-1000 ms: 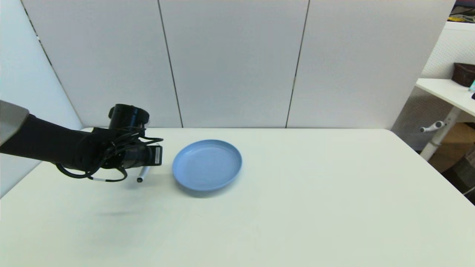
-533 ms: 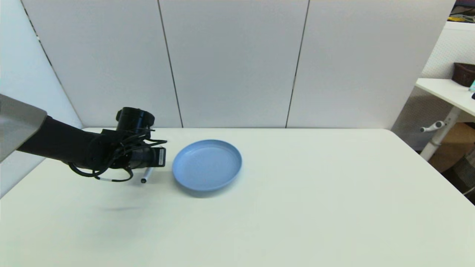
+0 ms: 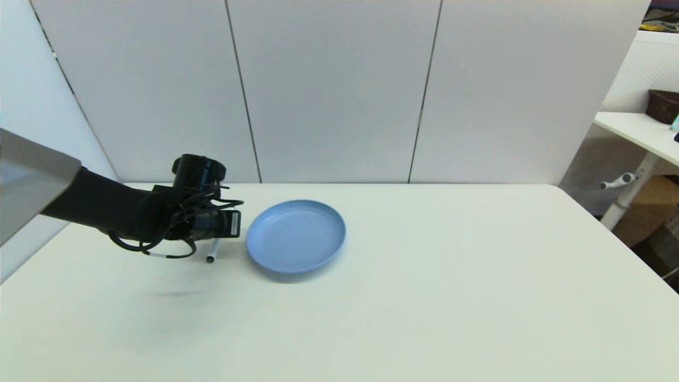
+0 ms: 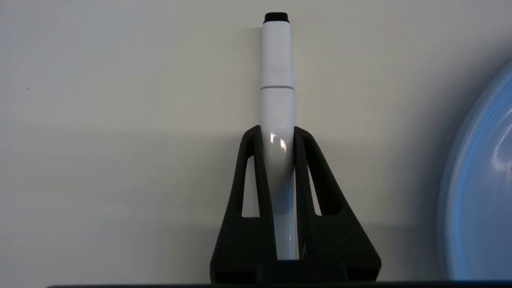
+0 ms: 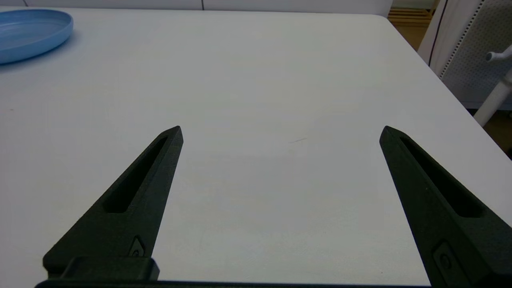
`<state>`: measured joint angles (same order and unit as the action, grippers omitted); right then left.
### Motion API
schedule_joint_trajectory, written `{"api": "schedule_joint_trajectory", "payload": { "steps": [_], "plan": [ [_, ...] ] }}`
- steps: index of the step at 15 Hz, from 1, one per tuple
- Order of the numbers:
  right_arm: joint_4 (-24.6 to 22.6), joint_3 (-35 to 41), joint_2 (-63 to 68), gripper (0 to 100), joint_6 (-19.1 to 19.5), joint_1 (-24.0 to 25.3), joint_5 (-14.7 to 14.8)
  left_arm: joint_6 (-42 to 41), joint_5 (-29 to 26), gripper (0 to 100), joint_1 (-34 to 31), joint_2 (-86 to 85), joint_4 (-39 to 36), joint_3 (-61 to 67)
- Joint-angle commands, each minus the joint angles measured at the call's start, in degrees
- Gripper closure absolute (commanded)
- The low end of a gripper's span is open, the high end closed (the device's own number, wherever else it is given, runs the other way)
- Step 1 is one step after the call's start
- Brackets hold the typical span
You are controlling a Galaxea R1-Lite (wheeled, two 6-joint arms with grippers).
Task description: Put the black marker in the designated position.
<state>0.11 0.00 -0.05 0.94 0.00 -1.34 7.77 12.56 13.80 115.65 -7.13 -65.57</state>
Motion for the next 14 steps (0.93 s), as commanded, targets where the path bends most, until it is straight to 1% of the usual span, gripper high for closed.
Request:
{"api": "schedule_joint_trajectory", "payload": {
  "steps": [1, 6, 7, 12, 14],
  "plan": [
    [0.0, 0.0, 0.0, 0, 0.0, 0.0, -0.1, 0.0, 0.1, 100, 0.0, -0.3, 0.2, -0.3],
    [0.0, 0.0, 0.0, 0, 0.0, 0.0, -0.1, -1.1, 0.1, 100, 0.1, -1.8, 0.5, 0.0],
    [0.1, 0.0, 0.0, 0, 0.0, 0.0, -0.1, -1.1, 0.1, 0, 0.2, -1.9, 0.5, 0.1],
    [0.1, 0.0, 0.0, 0, 0.0, 0.0, -0.1, -1.1, 0.1, 0, 0.1, -2.4, 0.5, 0.0],
    [0.1, 0.0, 0.0, 0, 0.0, 0.0, 0.0, -1.3, 0.3, 0, 0.1, -5.7, 1.3, -0.3]
  ]
}}
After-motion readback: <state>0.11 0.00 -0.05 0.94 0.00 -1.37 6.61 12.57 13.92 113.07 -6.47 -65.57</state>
